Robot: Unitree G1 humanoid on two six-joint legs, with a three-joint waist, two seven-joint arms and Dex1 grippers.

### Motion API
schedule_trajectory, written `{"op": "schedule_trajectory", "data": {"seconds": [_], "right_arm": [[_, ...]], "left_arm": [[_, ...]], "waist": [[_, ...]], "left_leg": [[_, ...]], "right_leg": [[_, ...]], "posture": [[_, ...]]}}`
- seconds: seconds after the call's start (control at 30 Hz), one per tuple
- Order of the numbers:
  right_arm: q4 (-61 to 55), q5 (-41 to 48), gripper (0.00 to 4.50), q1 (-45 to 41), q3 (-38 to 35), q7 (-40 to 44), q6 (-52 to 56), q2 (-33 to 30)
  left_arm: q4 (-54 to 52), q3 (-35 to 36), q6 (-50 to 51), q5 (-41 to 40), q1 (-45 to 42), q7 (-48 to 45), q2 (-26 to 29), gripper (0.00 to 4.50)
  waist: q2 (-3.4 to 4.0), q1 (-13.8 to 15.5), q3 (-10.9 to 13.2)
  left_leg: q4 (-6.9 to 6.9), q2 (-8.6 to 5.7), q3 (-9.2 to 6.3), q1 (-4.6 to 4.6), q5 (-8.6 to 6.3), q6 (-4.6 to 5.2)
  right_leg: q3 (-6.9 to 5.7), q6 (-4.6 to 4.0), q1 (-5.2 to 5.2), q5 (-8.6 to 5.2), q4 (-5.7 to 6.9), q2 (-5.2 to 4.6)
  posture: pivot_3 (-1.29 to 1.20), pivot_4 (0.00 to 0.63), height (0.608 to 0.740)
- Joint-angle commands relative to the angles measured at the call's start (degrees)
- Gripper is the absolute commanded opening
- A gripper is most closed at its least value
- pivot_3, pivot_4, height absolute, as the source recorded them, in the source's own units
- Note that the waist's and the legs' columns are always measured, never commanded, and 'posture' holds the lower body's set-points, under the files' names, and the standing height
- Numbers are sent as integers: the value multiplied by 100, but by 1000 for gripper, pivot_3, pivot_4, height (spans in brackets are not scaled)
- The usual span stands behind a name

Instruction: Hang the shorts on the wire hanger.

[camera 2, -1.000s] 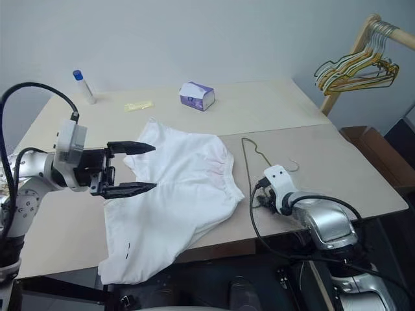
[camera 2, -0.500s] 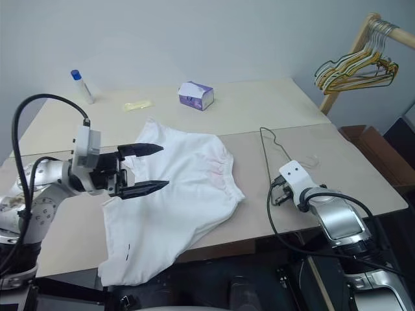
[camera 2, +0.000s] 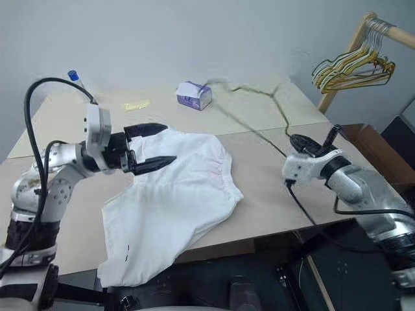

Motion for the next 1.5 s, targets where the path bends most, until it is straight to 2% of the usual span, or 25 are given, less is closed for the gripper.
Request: {"op": "schedule_trajectory", "data": {"seconds": [0.03, 0.1, 0.23, 0.37, 0.53, 0.67, 0.77, 0.97, 1.07, 1.17, 1.37, 1.5], "right_arm": [[538, -910, 31, -470, 159, -840, -1375, -109], [736, -1175, 31, -730, 260, -1031, -1878, -59], [953, -1490, 31, -1144, 356, -1207, -2419, 105], [1100, -1718, 31, -1453, 365, -1242, -2580, 240], [1231, -1912, 31, -1614, 326, -1232, -2650, 261], [1270, -1946, 31, -1647, 299, -1241, -2691, 263], [1233, -1973, 0, -1631, 284, -1234, -2703, 237], [1226, -2087, 0, -1680, 284, -1288, -2830, 194], [1219, -2140, 0, -1737, 278, -1306, -2896, 169], [1222, -2178, 0, -1799, 276, -1338, -2945, 140], [1220, -2240, 0, -1902, 252, -1470, -3110, 103], [1241, -1657, 1108, -1813, 248, -1128, -3468, 64]], "left_arm": [[251, -31, 113, 42, -463, -11, -45, 4500], [419, -169, 211, 105, -638, -163, -26, 4500], [811, -493, 355, 237, -877, -544, -37, 4500], [1047, -1038, 284, 707, -1039, -935, 49, 4500], [920, -1366, 324, 922, -952, -1363, 209, 4500], [871, -1646, 137, 1387, -792, -1303, 294, 4500], [889, -1595, 174, 1519, -768, -1098, 188, 3948], [889, -1502, 176, 1582, -788, -1071, 127, 1895], [902, -1507, 146, 1586, -790, -1135, 153, 1074], [884, -1539, 113, 1602, -765, -1227, 194, 49], [951, -1543, -13, 1710, -757, -1312, 210, 18], [1005, -1435, -45, 1748, -724, -1103, 135, 0]], "waist": [[0, -50, 0], [-1, -100, -1], [-1, -218, -1], [-2, -239, -2], [-2, -240, -2], [-2, -251, -2], [-2, -267, -2], [-2, -290, -2], [-2, -326, -2], [-2, -343, -2], [-1, -347, -2], [-1, -352, -2]], "left_leg": [[0, 0, 0, 3, 3, -4], [0, 1, -2, 8, 20, -35], [0, -2, -4, 11, 22, -37], [2, -4, 2, 13, 17, -28], [3, -4, 5, 8, 4, -5], [4, -6, 11, 9, -1, 2], [6, -7, 15, 10, -2, 4], [15, -6, 17, 10, -7, 14], [15, -6, 18, 11, -7, 13], [15, -6, 18, 11, -7, 12], [16, -5, 20, 12, -6, 12], [16, -5, 21, 12, -6, 12]], "right_leg": [[6, 1, 1, 1, 1, 1], [20, 2, 0, 2, 2, 4], [47, 12, 0, 7, 1, 4], [60, 16, 0, 14, -3, 3], [66, -16, -8, 34, -6, 3], [77, -14, -9, 33, -9, 2], [84, -12, -8, 33, -9, 1], [89, -10, -8, 34, -5, 1], [90, -10, -8, 34, -3, 1], [91, -9, -8, 34, -2, 1], [93, -9, -8, 34, -3, 1], [93, -8, -8, 35, -3, 1]], "posture": [[-70, 0, 740], [-70, 0, 740], [-70, 0, 740], [-77, 0, 740], [-84, 0, 740], [-86, 0, 740], [-84, 0, 740], [-83, 0, 740], [-85, 0, 740], [-87, 0, 740], [-91, 0, 740], [-91, 0, 740]]}}
